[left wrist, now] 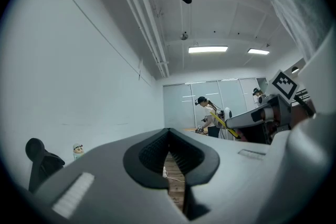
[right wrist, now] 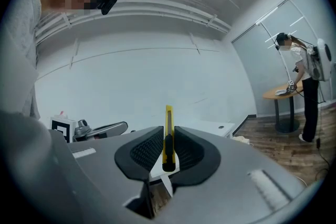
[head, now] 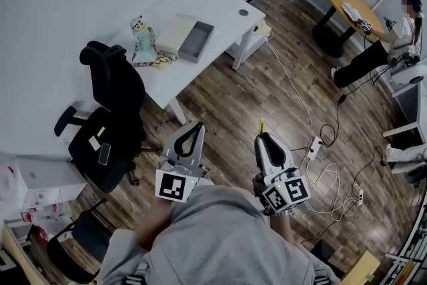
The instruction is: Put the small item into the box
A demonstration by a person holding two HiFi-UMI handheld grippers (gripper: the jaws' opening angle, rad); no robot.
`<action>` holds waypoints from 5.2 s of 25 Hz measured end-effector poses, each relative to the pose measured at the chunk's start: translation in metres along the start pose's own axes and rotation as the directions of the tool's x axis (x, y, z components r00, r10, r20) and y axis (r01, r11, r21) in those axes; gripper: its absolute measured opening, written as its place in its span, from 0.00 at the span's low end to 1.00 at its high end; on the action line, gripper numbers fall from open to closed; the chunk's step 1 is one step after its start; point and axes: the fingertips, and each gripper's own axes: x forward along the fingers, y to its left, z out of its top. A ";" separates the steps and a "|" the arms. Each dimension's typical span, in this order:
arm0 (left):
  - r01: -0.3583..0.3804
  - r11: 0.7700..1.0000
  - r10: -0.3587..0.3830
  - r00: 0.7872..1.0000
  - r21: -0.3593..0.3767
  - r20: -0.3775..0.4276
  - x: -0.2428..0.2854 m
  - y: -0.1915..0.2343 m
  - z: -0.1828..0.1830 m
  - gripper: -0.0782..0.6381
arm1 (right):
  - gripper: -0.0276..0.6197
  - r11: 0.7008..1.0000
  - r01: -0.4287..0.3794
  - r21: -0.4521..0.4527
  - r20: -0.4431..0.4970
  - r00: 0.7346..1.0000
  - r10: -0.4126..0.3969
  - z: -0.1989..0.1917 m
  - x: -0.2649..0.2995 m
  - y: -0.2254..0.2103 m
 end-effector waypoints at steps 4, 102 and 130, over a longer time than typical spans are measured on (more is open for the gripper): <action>-0.023 1.000 0.023 1.000 -0.009 -0.003 0.007 0.024 -0.004 0.11 | 0.17 1.000 -0.012 -0.006 0.007 1.000 0.012 0.000 0.025 0.002; -0.385 0.923 0.383 0.917 0.002 -0.113 0.301 0.271 -0.048 0.11 | 0.17 0.916 -0.401 -0.011 -0.350 0.860 0.372 0.007 0.481 -0.124; -0.203 0.977 0.193 0.973 -0.070 -0.125 0.317 0.326 -0.085 0.11 | 0.17 0.991 -0.123 -0.052 -0.584 0.809 0.069 -0.111 0.553 -0.135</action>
